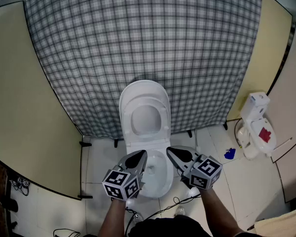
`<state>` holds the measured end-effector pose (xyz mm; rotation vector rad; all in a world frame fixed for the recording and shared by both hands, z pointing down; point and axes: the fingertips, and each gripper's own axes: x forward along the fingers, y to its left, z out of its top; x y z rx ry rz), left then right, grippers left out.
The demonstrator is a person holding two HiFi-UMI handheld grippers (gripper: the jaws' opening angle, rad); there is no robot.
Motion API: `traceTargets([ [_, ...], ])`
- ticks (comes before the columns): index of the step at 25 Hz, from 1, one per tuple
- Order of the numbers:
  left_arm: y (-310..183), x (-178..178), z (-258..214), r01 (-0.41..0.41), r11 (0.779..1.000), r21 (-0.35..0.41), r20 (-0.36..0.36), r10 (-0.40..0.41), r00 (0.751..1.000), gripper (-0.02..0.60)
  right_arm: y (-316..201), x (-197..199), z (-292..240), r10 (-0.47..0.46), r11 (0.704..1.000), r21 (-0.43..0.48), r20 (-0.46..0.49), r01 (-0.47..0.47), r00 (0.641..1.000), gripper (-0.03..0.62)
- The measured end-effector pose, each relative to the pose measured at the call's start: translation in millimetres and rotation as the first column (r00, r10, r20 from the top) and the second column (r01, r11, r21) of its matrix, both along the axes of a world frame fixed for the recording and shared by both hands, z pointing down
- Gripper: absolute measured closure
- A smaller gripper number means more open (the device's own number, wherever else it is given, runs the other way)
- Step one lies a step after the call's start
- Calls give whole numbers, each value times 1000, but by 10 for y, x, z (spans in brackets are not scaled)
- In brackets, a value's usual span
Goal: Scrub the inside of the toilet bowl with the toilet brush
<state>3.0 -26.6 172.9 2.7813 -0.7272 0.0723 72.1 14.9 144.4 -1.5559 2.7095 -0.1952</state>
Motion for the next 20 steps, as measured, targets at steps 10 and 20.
traceTargets([
  [10,10,-266,579,76,996,-46,97,-71,993,571,113,-210,363,-72,995,-62,27,74,997,594],
  [20,-128,-737,1579,191,976,-103,228,-164,960,568,33,-609,964,-186,970,-152,54,192,981,594],
])
